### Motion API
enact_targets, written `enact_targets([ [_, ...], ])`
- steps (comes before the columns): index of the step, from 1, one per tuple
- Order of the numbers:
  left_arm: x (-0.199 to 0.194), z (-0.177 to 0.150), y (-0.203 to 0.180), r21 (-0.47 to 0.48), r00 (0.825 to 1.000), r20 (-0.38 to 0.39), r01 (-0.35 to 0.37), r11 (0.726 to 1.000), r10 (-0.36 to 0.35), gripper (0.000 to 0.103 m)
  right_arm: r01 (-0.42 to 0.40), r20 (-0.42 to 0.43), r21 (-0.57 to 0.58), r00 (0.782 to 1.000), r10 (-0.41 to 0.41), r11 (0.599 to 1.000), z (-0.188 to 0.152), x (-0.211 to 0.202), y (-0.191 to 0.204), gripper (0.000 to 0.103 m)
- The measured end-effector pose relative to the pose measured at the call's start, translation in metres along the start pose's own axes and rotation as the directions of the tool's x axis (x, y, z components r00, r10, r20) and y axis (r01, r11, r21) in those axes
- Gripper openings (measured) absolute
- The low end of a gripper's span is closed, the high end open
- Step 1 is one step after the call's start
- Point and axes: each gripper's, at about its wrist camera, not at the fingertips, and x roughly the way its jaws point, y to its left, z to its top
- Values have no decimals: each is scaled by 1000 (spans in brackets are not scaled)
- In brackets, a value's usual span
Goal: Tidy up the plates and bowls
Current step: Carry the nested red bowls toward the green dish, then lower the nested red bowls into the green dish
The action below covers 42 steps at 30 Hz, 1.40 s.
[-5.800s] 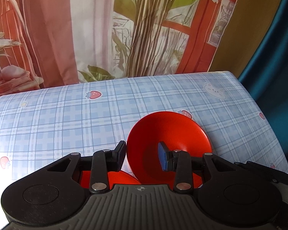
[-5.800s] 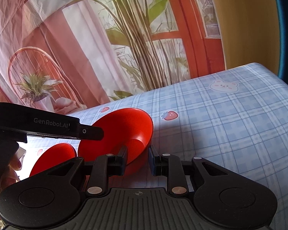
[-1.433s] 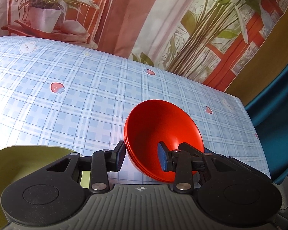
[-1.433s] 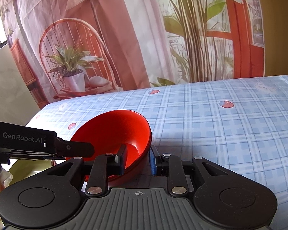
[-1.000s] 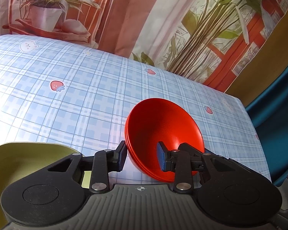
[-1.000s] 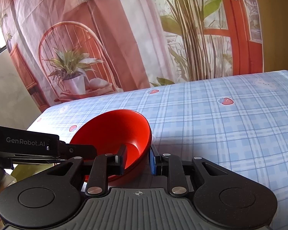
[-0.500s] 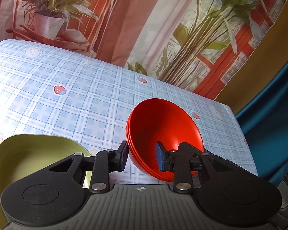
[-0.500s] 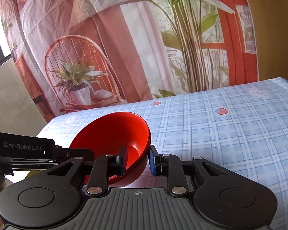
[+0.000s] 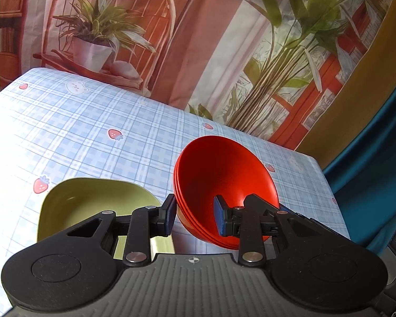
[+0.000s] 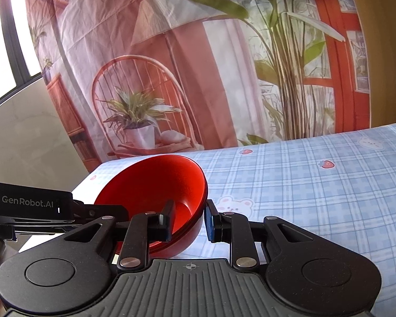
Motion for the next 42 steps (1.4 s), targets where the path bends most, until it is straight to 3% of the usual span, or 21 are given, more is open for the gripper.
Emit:
enact_targets([
  [9, -34, -3, 32, -49, 997, 33, -61, 997, 63, 32, -76, -31, -47, 997, 75, 996, -10, 10, 45, 22],
  [19, -42, -14, 63, -113, 994, 15, -107, 988, 109, 32, -121, -98, -90, 989, 112, 989, -26, 26, 78, 22],
  [42, -24, -30, 83, -143, 991, -46, -133, 981, 128, 32, -113, -192, -88, 977, 94, 990, -44, 50, 78, 22],
])
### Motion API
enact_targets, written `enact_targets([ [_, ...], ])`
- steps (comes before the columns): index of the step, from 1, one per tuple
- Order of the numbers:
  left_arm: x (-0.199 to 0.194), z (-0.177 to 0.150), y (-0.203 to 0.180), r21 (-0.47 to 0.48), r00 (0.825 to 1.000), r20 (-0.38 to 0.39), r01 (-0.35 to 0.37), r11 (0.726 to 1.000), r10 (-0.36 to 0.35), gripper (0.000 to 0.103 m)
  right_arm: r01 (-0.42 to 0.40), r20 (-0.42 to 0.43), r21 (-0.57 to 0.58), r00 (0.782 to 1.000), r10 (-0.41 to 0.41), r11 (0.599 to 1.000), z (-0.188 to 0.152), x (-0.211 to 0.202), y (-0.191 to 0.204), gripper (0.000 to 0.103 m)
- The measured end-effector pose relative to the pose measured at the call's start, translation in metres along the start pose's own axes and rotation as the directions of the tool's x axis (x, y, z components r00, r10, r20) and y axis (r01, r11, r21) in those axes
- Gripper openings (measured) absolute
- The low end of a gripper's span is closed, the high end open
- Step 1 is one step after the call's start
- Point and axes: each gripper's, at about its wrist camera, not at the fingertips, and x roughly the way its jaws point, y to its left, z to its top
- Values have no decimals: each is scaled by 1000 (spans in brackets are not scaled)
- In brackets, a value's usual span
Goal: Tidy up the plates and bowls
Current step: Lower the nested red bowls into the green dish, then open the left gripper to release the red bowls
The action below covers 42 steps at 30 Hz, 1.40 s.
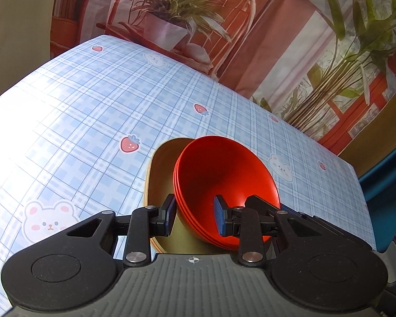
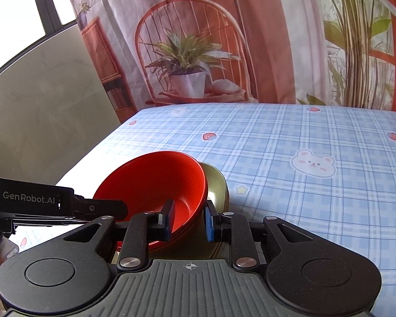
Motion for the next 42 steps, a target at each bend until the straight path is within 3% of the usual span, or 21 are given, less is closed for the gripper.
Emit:
enact_targets([
  [13, -6, 2, -3, 3, 1000, 13, -9, 1000, 8, 35, 16, 2, -9, 1000, -16, 1000, 2, -3, -1, 23],
  [16, -12, 3, -5, 11, 1000, 26, -16, 1000, 15, 41, 25, 9, -3, 1000, -25, 1000, 3, -7, -3, 24],
  [26, -35, 4, -18, 84, 994, 85, -71, 994, 64, 64, 66, 63, 25, 996, -67, 998, 7, -32, -12, 42],
  [31, -49, 0, -24, 125, 989, 117, -109, 986, 95, 79, 94, 79, 36, 992, -96, 995, 6, -45, -14, 57],
  [34, -57, -4, -27, 143, 985, 134, -126, 982, 107, 89, 107, 78, 30, 991, -109, 994, 5, -53, -12, 72],
  [39, -73, -9, -34, 170, 979, 162, -153, 974, 125, 94, 135, 92, -9, 987, -133, 991, 6, -70, -6, 101],
  [42, -87, -11, -39, 190, 974, 186, -163, 968, 128, 97, 157, 94, -20, 983, -155, 987, 8, -83, -3, 103],
])
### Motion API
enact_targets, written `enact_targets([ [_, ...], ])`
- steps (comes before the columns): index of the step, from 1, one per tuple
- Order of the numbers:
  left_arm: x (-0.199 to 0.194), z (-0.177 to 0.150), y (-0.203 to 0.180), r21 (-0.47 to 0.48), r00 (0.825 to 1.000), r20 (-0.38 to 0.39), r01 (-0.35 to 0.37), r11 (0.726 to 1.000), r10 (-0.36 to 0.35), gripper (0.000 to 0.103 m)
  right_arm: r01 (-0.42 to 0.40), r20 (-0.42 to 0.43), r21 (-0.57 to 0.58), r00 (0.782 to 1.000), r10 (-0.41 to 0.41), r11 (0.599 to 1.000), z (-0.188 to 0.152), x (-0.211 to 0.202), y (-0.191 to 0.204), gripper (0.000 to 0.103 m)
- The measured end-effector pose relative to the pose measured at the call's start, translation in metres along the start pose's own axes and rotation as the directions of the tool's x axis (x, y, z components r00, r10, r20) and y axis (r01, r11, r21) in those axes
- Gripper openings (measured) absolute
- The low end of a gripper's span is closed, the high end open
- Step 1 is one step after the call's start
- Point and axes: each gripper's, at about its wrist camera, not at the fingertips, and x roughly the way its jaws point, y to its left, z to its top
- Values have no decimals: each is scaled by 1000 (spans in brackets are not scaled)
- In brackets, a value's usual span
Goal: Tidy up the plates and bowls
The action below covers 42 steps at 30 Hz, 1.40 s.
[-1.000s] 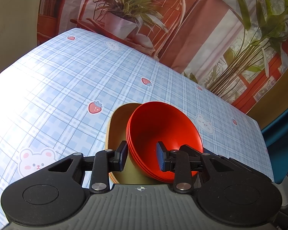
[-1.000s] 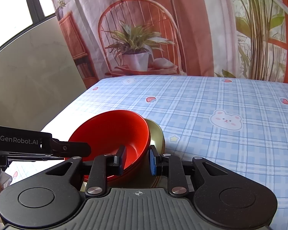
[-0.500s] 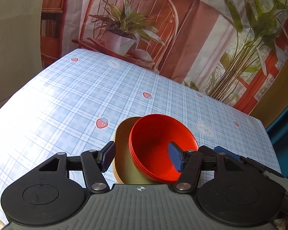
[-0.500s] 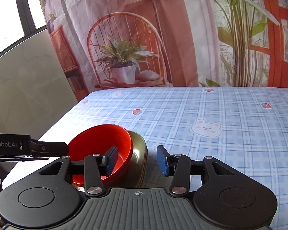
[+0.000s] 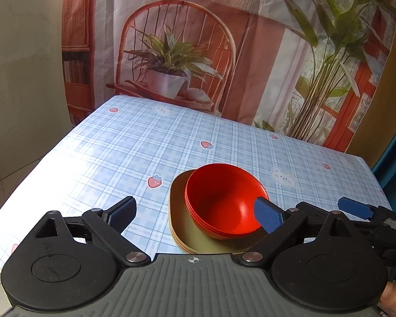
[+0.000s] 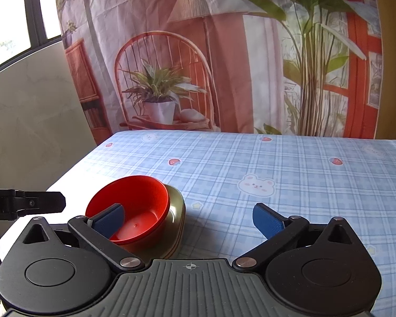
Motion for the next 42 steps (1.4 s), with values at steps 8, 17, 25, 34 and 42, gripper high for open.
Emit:
enact_targets([
  [8, -46, 4, -7, 49, 997, 68, -49, 998, 46, 103, 107, -33, 11, 994, -106, 994, 8, -40, 6, 103],
  [17, -108, -4, -26, 175, 977, 159, -173, 969, 145, 103, 113, -1, -5, 994, -113, 994, 15, -125, 17, 103],
  [25, -176, -19, -30, 190, 970, 225, -139, 972, 94, 103, 121, 69, -5, 990, -120, 993, 9, -213, 32, 103],
  [34, -218, -38, -37, 174, 963, 264, -106, 979, 57, 103, 149, 140, -33, 980, -143, 988, -12, -271, 51, 103],
  [42, -222, -47, -40, 164, 966, 253, -101, 981, 57, 103, 173, 147, -12, 974, -170, 985, -16, -275, 44, 103],
])
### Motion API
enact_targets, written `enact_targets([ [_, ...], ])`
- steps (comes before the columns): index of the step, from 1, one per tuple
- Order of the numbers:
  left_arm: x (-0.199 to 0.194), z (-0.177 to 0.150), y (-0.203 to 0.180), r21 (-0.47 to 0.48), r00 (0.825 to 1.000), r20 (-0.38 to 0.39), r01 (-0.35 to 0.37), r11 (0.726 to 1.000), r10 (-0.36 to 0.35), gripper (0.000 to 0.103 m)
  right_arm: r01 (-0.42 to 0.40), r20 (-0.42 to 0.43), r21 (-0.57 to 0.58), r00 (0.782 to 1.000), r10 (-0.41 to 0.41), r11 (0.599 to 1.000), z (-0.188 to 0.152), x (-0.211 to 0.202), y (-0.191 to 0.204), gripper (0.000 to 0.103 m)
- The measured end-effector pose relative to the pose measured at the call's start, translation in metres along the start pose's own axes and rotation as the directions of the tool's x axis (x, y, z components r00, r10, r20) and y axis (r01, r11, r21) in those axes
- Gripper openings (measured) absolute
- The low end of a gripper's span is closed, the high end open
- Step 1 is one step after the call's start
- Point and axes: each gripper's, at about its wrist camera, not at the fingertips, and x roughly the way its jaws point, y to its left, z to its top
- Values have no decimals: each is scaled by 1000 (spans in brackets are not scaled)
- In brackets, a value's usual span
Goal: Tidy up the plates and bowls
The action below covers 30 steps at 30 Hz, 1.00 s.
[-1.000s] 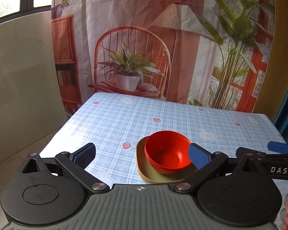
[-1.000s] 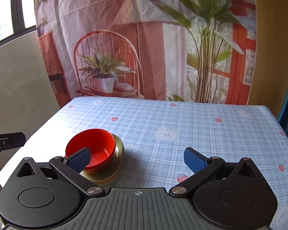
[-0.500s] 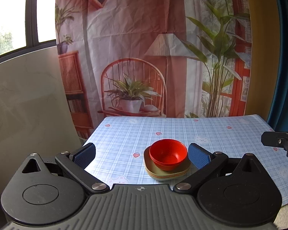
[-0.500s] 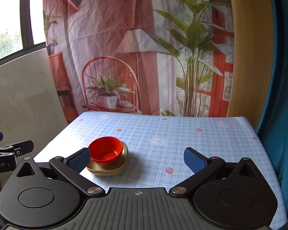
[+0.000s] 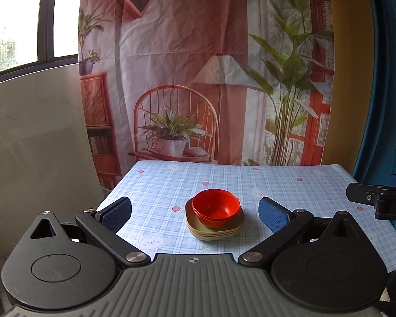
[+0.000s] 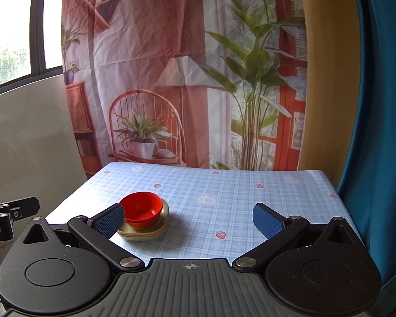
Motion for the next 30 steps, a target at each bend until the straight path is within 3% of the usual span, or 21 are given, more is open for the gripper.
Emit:
enact_targets([
  [30, -4, 0, 1, -7, 1000, 12, -24, 1000, 24, 103, 19, 0, 8, 1000, -19, 1000, -3, 1, -2, 103],
])
